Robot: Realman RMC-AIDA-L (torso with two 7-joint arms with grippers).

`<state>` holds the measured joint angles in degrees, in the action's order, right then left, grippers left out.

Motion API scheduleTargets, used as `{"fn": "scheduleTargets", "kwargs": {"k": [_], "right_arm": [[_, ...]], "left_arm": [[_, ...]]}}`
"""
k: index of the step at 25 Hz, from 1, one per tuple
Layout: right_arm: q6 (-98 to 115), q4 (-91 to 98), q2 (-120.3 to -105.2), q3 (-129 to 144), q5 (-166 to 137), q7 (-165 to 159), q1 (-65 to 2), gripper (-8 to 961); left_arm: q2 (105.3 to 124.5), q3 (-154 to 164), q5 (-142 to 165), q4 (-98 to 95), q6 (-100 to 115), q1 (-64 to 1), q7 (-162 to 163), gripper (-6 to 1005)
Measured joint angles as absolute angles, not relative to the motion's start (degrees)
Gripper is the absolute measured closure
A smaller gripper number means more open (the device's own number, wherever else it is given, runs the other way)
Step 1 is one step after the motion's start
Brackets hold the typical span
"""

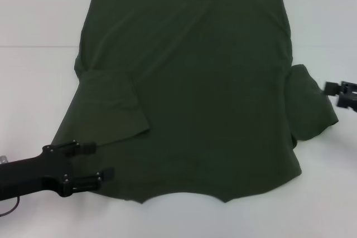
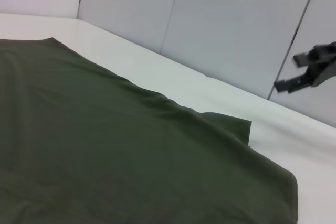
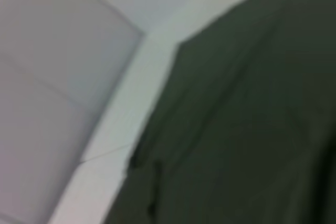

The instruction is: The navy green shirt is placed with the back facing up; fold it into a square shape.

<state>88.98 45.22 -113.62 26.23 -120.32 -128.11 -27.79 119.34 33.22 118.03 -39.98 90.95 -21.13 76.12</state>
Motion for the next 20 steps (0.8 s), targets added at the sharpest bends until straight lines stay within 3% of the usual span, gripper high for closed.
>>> {"fn": "scheduleTargets", "kwargs": {"k": [3,5,16,20], "right_arm": [[85.98,46.27,-111.44,27.22,-125.88,-136.13,-28.83,11],[84.87,47.76,-110.75,27.23,-128.60,-139.82,-29.56,11],[80.81,51.89,-108.69,28.40,-148.01,-151.03,-37.69,18],[79.04,50.93,-108.88,30.09,-151.09,-151.95,-40.00,22]], "left_arm": [[119.35,33.21,118.06,-39.90,90.97,-21.08,76.12,131],[119.35,33.22,118.23,-39.90,90.96,-21.03,76.12,132],[119.17,33.36,118.44,-39.90,90.93,-21.31,76.78,133],[119.14,33.53,118.47,-39.90,90.69,-21.52,76.81,134]]}}
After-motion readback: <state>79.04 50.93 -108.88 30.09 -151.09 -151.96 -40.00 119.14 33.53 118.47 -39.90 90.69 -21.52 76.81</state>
